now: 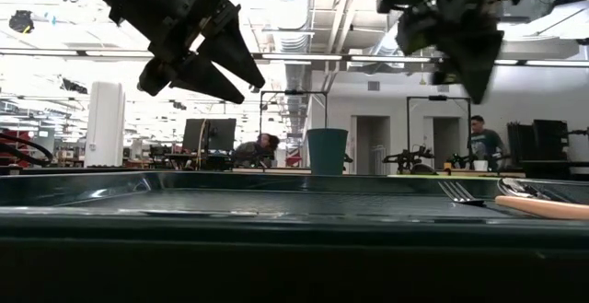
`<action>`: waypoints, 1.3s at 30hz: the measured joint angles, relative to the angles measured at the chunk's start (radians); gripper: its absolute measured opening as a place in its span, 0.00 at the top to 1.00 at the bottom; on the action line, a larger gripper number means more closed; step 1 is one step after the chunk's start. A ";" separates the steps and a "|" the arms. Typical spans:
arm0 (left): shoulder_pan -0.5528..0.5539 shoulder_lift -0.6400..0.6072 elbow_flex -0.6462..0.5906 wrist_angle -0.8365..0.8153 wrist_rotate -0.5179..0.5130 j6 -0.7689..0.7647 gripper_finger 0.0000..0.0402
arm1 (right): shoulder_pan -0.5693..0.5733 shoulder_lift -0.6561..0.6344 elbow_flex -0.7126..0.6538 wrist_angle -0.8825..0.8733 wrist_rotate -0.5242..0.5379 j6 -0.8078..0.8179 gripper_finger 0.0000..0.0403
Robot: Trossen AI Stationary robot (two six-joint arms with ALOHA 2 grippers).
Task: Pick and place plate/cup/fork/spoon on tray
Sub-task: Put the orange spoon on the black serving tray to the right of the orange fork
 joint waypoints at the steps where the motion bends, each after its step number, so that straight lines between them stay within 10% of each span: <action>1: 0.000 0.000 0.000 0.003 0.002 0.002 0.54 | 0.012 0.000 -0.011 -0.019 -0.004 0.043 0.86; 19: 0.000 0.000 0.000 0.070 0.106 -0.029 0.54 | 0.374 -0.122 -0.041 -0.037 0.000 0.442 0.86; 39: 0.000 0.000 0.000 0.179 0.157 -0.023 0.54 | 0.613 -0.232 -0.040 0.002 0.234 0.652 0.86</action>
